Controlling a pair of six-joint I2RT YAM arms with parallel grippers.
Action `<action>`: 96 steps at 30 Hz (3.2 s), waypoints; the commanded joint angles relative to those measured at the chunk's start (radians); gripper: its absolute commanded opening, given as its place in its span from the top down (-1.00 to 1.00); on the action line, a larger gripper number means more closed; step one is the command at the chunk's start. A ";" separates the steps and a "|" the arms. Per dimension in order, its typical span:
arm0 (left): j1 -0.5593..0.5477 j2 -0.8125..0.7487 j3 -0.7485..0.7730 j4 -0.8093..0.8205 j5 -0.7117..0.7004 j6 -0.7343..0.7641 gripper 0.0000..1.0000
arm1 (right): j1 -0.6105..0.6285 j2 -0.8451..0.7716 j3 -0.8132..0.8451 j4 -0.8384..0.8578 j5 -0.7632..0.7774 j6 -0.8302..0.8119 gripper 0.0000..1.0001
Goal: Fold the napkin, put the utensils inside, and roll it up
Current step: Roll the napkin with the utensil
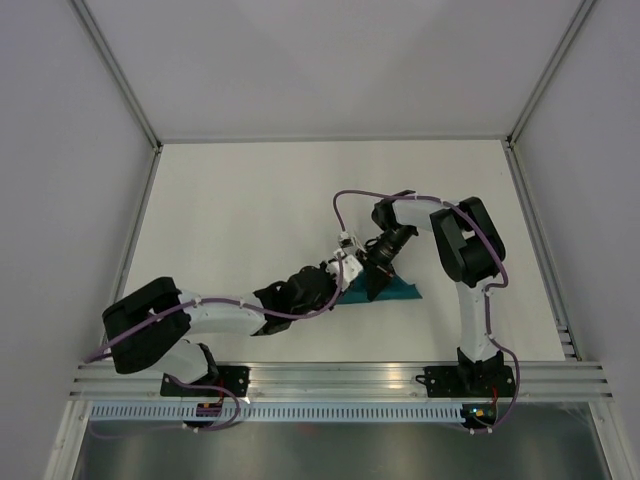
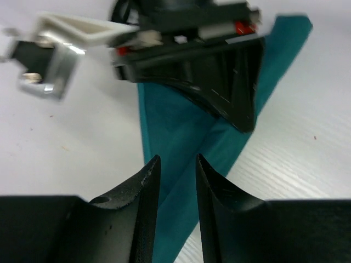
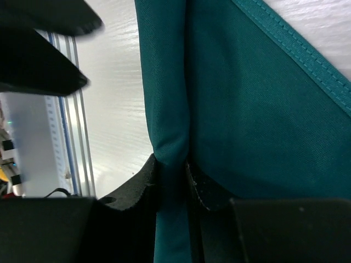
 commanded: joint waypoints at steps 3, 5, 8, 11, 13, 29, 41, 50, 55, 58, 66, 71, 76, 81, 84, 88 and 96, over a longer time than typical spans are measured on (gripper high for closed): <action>-0.135 0.127 0.056 0.040 -0.088 0.258 0.24 | 0.004 0.099 -0.009 0.073 0.195 -0.045 0.71; -0.159 0.154 0.059 0.051 -0.088 0.283 0.24 | 0.004 0.103 -0.005 0.073 0.195 -0.040 0.71; -0.190 0.190 0.071 0.054 -0.077 0.295 0.21 | 0.000 0.108 -0.002 0.073 0.195 -0.034 0.71; -0.206 0.229 0.091 0.054 -0.089 0.321 0.16 | -0.004 0.111 -0.001 0.073 0.196 -0.031 0.71; -0.212 0.259 0.097 0.074 -0.100 0.342 0.15 | -0.003 0.111 -0.001 0.075 0.195 -0.028 0.71; -0.282 0.403 0.104 0.178 -0.207 0.517 0.06 | -0.010 0.128 0.011 0.065 0.192 -0.023 0.71; -0.296 0.466 0.094 0.268 -0.284 0.591 0.04 | -0.013 0.140 0.025 0.052 0.189 -0.025 0.71; -0.282 0.453 0.147 0.045 -0.155 0.517 0.48 | -0.016 0.137 0.031 0.052 0.186 -0.022 0.70; -0.267 0.438 0.203 -0.094 -0.066 0.459 0.78 | -0.015 0.119 0.034 0.061 0.181 -0.005 0.44; -0.258 0.426 0.216 -0.134 -0.016 0.445 0.91 | -0.015 0.096 0.036 0.067 0.182 0.006 0.30; -0.244 0.412 0.249 -0.230 0.084 0.392 0.95 | -0.026 -0.050 0.036 0.168 0.195 0.128 -0.13; -0.232 0.410 0.257 -0.253 0.121 0.346 0.95 | -0.039 -0.154 0.027 0.281 0.250 0.297 -0.17; -0.203 0.423 0.285 -0.306 0.181 0.287 0.95 | -0.091 -0.257 -0.038 0.528 0.395 0.499 -0.20; -0.155 0.437 0.335 -0.375 0.260 0.202 0.95 | -0.211 -0.334 -0.036 0.611 0.428 0.622 -0.21; -0.132 0.455 0.367 -0.427 0.322 0.148 0.95 | -0.288 -0.378 -0.012 0.582 0.393 0.621 -0.22; -0.095 0.493 0.404 -0.486 0.388 0.090 0.95 | -0.390 -0.467 0.011 0.539 0.313 0.603 -0.23; -0.014 0.614 0.513 -0.653 0.601 0.020 0.95 | -0.542 -0.717 -0.129 0.440 0.190 0.385 -0.24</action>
